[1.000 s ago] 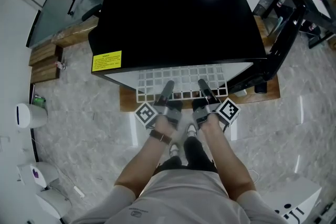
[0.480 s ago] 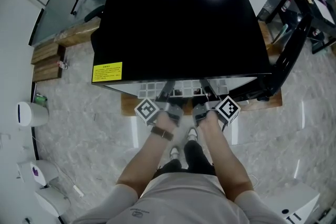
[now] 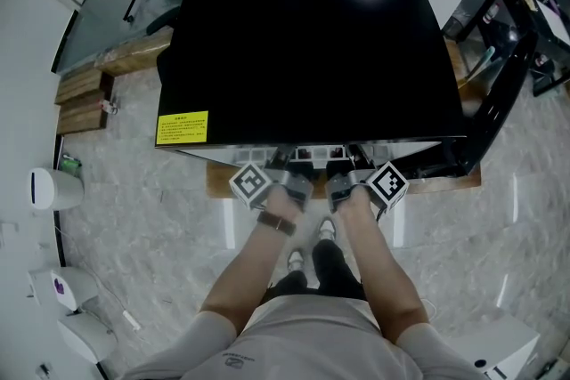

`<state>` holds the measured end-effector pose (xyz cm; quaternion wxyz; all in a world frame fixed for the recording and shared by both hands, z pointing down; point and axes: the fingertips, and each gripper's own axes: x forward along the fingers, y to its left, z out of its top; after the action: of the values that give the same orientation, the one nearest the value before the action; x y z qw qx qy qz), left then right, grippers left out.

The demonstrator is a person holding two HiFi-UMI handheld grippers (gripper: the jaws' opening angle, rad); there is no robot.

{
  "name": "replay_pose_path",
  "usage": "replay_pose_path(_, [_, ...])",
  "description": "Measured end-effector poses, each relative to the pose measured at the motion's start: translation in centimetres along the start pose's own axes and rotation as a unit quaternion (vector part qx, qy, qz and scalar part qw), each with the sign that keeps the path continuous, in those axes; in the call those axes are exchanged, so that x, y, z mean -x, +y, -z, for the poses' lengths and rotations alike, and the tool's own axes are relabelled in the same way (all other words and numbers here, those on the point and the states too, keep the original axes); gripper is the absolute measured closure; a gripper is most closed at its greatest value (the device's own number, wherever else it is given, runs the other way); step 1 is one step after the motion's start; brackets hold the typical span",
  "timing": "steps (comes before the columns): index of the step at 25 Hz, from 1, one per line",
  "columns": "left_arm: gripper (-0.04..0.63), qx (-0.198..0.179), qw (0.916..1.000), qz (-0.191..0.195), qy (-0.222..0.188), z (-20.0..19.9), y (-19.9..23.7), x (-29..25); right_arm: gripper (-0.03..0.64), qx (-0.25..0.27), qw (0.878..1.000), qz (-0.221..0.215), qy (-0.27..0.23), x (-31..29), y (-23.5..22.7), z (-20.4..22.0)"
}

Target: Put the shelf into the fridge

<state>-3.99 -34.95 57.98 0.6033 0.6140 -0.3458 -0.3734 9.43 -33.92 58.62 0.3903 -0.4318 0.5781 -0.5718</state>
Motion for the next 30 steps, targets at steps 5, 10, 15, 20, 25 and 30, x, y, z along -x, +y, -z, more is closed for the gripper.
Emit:
replay_pose_path(5, [0.568,0.002,1.0000,0.002,-0.002,-0.4,0.2,-0.8,0.569,-0.007,1.000,-0.006,-0.006,-0.8,0.0,-0.2])
replay_pose_path(10, [0.568,0.003,1.0000,0.005,-0.003,-0.9,0.2,-1.6,0.569,-0.003,1.000,-0.004,-0.008,-1.7,-0.1,-0.5])
replay_pose_path(15, [0.568,-0.023,0.9997,-0.002,-0.009,-2.1,1.4,-2.1,0.569,-0.002,1.000,-0.005,-0.011,-2.5,-0.1,-0.8])
replay_pose_path(20, [0.568,-0.065,0.9977,-0.009,-0.016,-3.4,3.0,-2.0,0.569,-0.004,1.000,-0.003,-0.012,-2.9,-0.2,-1.0])
replay_pose_path(25, [0.567,-0.041,0.9990,0.003,-0.017,-2.7,1.7,-2.3,0.569,-0.003,1.000,-0.003,-0.009,-3.0,-0.2,-1.0])
replay_pose_path(30, [0.566,-0.017,0.9996,0.016,-0.017,-2.0,0.5,-2.6,0.568,-0.004,1.000,-0.012,-0.007,-2.9,-0.2,-1.0])
